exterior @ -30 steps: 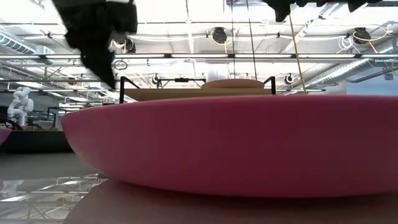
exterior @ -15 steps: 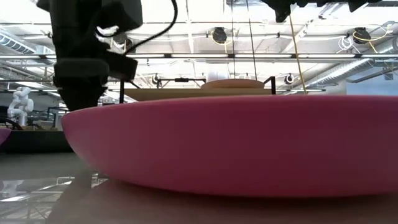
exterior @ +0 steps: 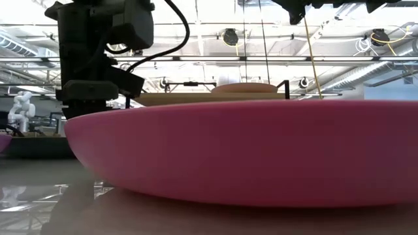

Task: Place and stack plates onto a shelf
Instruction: Stack the bottom black plate on top of the light orange plate on the shelf

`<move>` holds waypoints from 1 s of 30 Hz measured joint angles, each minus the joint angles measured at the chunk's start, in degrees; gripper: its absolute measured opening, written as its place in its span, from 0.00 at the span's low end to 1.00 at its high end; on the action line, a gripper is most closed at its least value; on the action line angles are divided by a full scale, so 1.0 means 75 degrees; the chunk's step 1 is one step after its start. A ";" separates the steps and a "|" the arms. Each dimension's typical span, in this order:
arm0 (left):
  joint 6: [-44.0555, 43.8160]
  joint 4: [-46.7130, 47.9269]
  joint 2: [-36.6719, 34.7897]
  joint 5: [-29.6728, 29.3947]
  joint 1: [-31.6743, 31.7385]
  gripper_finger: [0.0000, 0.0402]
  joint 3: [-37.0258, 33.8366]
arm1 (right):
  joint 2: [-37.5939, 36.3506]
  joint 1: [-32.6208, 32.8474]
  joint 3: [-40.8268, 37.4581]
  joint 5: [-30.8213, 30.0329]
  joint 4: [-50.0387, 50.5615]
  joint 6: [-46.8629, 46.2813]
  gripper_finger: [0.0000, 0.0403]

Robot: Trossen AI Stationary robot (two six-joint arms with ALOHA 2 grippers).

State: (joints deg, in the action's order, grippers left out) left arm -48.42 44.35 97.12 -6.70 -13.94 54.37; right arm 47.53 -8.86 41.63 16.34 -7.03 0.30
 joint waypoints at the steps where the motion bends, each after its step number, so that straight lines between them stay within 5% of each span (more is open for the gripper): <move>1: 0.0033 0.0032 0.0000 -0.0004 0.0025 0.18 0.0005 | 0.0003 0.0000 0.0000 0.0000 0.0000 -0.0010 0.57; 5: 0.0160 0.0503 -0.0099 -0.0054 0.0080 0.04 0.0186 | 0.0003 0.0000 0.0000 0.0000 0.0003 -0.0016 0.57; 12: 0.0539 0.2681 -0.0102 0.0273 -0.0142 0.03 0.1954 | 0.0000 -0.0003 0.0000 0.0000 -0.0032 -0.0014 0.57; 20: 0.1714 0.3214 -0.0102 0.0074 -0.0581 0.03 0.4338 | 0.0000 -0.0003 0.0000 0.0000 -0.0035 -0.0013 0.57; 30: 0.4034 0.3125 -0.0111 -0.2454 -0.0361 0.03 0.5934 | -0.0258 -0.0003 0.0000 0.0032 -0.0067 0.0040 0.57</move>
State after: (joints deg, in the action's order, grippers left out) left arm -18.17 67.78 96.29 -25.11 -16.65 98.88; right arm 45.60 -8.88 41.63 16.58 -7.53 0.60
